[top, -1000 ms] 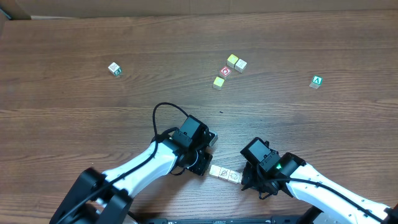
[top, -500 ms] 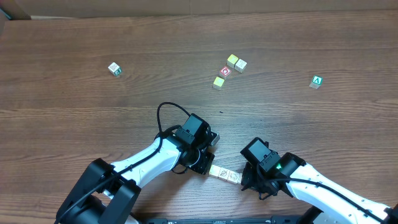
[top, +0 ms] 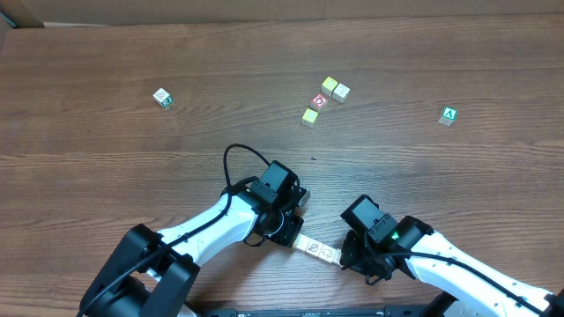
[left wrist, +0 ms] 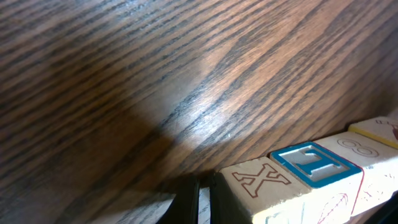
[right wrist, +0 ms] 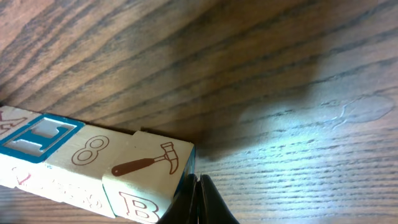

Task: Flip 4 blocks

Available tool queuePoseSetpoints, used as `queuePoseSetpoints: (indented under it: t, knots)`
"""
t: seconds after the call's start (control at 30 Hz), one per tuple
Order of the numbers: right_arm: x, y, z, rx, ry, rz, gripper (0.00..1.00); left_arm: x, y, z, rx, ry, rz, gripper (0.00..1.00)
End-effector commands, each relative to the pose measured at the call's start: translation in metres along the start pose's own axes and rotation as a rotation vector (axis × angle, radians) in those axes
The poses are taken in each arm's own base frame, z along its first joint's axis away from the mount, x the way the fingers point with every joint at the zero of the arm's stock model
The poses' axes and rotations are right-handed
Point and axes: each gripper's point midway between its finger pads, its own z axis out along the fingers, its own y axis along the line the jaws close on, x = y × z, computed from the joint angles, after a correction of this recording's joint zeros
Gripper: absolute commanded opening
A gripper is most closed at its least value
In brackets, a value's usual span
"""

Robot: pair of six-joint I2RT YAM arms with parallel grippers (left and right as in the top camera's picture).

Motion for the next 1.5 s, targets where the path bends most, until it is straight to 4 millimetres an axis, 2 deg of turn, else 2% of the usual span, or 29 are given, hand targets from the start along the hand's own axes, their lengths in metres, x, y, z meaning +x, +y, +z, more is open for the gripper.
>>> queuePoseSetpoints:
  t: [0.0,0.37,0.7,0.97,1.27,1.47]
  knots:
    - [0.002,0.012,-0.004,-0.038,0.016,0.01,0.04,0.026,0.048,0.012,-0.233,0.073,-0.038,0.04]
    - [0.008,0.011,-0.004,-0.036,0.047,0.075,0.04,0.026,0.065,0.007,-0.337,0.067,-0.03,0.04]
    - [0.013,0.006,-0.004,-0.018,0.073,0.151,0.04,0.024,0.066,0.007,-0.34,0.067,0.018,0.04]
    - [0.009,0.014,-0.003,-0.051,0.06,0.144,0.04,0.023,0.07,0.006,-0.362,0.067,0.038,0.04]
    - [0.008,0.011,0.011,-0.005,0.086,0.159,0.04,0.023,0.07,0.006,-0.365,0.069,0.055,0.04]
    - [0.008,0.013,0.013,-0.014,0.091,0.153,0.04,0.023,0.072,0.005,-0.377,0.068,0.059,0.04]
